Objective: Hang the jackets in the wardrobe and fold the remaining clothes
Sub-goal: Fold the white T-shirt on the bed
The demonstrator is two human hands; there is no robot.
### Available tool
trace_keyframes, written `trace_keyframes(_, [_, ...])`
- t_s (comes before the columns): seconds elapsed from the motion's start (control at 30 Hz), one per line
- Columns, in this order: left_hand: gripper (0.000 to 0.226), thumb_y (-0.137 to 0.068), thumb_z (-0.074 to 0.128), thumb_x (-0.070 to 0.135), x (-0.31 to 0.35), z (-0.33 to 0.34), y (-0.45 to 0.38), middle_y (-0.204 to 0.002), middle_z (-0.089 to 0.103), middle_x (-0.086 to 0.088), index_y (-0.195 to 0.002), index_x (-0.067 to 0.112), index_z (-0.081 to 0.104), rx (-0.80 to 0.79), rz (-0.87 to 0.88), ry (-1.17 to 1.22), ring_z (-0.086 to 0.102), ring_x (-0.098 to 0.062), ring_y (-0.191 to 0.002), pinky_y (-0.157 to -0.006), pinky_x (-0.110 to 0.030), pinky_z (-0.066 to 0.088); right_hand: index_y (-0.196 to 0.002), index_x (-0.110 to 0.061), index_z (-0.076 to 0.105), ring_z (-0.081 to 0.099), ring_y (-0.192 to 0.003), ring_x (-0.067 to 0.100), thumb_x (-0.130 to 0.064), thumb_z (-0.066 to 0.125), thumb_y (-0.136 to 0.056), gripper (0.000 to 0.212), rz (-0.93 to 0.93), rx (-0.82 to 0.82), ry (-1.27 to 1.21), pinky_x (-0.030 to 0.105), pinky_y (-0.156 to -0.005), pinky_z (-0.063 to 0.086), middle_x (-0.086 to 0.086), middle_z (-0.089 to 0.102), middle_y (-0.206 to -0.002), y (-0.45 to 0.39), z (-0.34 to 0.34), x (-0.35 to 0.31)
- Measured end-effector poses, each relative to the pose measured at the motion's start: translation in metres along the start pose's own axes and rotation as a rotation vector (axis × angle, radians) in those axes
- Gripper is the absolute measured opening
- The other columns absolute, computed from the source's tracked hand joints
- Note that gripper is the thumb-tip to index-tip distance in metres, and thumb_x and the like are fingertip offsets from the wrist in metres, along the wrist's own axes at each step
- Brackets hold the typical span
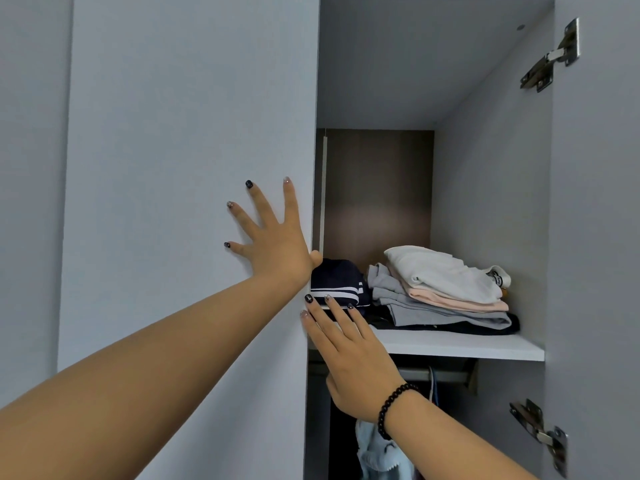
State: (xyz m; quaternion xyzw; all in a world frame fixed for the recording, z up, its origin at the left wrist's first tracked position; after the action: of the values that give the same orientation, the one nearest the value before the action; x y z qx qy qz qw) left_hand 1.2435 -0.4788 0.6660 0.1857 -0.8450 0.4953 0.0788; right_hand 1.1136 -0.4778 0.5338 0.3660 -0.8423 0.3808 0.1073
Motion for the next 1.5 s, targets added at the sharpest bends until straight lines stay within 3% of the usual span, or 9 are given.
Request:
trace_keyframes(0.07, [0.128,-0.069,0.073,0.063,0.000,0.006,-0.002,-0.158,-0.024,-0.015,-0.147,0.034,-0.024,0.013,0.005,-0.011,-0.011,-0.052,-0.143,-0.102,-0.072,0.024,-0.153,-0.014,-0.007,-0.013,-0.146,0.031,-0.025,0.054,-0.086,0.092,-0.031,-0.004,-0.005,0.048,-0.116,-0.006,0.004,-0.025,-0.156,-0.005,0.004,0.003])
trace_keyframes(0.17, [0.127,-0.070,0.072,0.064,0.001,0.014,-0.005,-0.157,-0.024,-0.015,-0.147,0.034,-0.024,0.020,-0.002,-0.014,-0.011,-0.051,-0.143,-0.103,-0.072,0.023,-0.151,-0.016,-0.017,-0.021,-0.145,0.028,-0.024,0.048,-0.090,0.090,-0.025,-0.036,-0.015,0.045,-0.116,-0.011,0.002,-0.030,-0.156,-0.009,0.006,0.005])
trace_keyframes(0.4, [0.124,-0.071,0.070,0.064,0.002,0.015,-0.004,-0.158,-0.023,-0.014,-0.148,0.035,-0.023,0.015,-0.018,-0.008,-0.011,-0.051,-0.143,-0.103,-0.073,0.022,-0.154,-0.017,0.002,-0.014,-0.147,0.025,-0.024,0.048,-0.090,0.079,-0.079,-0.075,-0.037,0.044,-0.119,-0.002,0.003,-0.012,-0.161,-0.006,-0.011,0.015])
trace_keyframes(0.63, [0.099,-0.087,0.051,0.063,-0.017,-0.006,-0.001,-0.158,-0.027,-0.010,-0.149,0.035,-0.020,-0.147,0.109,0.029,-0.016,-0.047,-0.144,-0.106,-0.069,0.022,-0.151,-0.016,0.019,-0.013,-0.147,0.029,-0.025,0.049,-0.090,0.068,-0.051,-0.125,0.057,0.045,-0.119,-0.002,0.010,-0.008,-0.161,0.017,-0.044,0.037])
trace_keyframes(0.9, [0.093,-0.090,0.051,0.054,-0.010,-0.049,0.040,-0.160,-0.021,-0.011,-0.152,0.029,-0.013,-0.305,0.203,0.094,-0.008,-0.042,-0.147,-0.111,-0.064,0.024,-0.147,-0.020,0.030,-0.005,-0.148,0.028,-0.021,0.047,-0.086,0.064,0.064,-0.076,0.215,0.042,-0.119,0.006,0.010,0.000,-0.161,0.073,-0.131,0.054])
trace_keyframes(1.07, [0.088,-0.092,0.051,0.052,0.023,-0.076,0.080,-0.161,-0.015,-0.012,-0.154,0.026,-0.006,-0.335,0.327,0.146,-0.003,-0.038,-0.148,-0.112,-0.058,0.023,-0.148,-0.019,0.026,-0.006,-0.148,0.028,-0.024,0.047,-0.089,0.064,0.134,-0.079,0.351,0.042,-0.119,0.005,0.010,0.002,-0.161,0.114,-0.201,0.075])
trace_keyframes(1.27, [0.082,-0.092,0.052,0.047,0.066,-0.123,0.132,-0.163,-0.006,-0.005,-0.154,0.026,0.004,-0.346,0.405,0.344,0.000,-0.029,-0.150,-0.108,-0.047,0.036,-0.142,-0.015,0.044,0.012,-0.147,0.034,-0.023,0.055,-0.086,0.058,0.103,-0.023,0.497,0.044,-0.117,0.017,0.015,0.023,-0.156,0.169,-0.273,0.094])
trace_keyframes(1.37, [0.084,-0.091,0.052,0.047,0.092,-0.147,0.166,-0.163,-0.009,-0.001,-0.154,0.025,0.000,-0.386,0.461,0.484,-0.005,-0.023,-0.150,-0.111,-0.046,0.030,-0.119,-0.008,0.066,0.043,-0.132,0.039,-0.017,0.074,-0.068,0.053,0.014,0.079,0.586,0.049,-0.104,0.039,0.020,0.052,-0.138,0.197,-0.301,0.103])
trace_keyframes(1.5, [0.086,-0.091,0.048,0.052,0.139,-0.168,0.225,-0.162,-0.013,0.005,-0.154,0.026,-0.005,-0.411,0.569,0.621,-0.009,-0.015,-0.149,-0.116,-0.039,0.019,-0.105,-0.006,0.072,0.052,-0.123,0.042,-0.011,0.075,-0.064,0.041,-0.118,0.156,0.603,0.055,-0.099,0.044,0.022,0.062,-0.124,0.235,-0.324,0.129])
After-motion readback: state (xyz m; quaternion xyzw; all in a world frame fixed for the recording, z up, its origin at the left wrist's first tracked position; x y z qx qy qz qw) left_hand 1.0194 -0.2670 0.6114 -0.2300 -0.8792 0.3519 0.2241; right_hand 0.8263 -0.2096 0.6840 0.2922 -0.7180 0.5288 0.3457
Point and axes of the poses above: each hand's wrist, its own y-axis away from the middle knuckle, its own z-axis out of the palm, x = y × z, the point moved 2 cm from there along -y, towards the middle knuckle
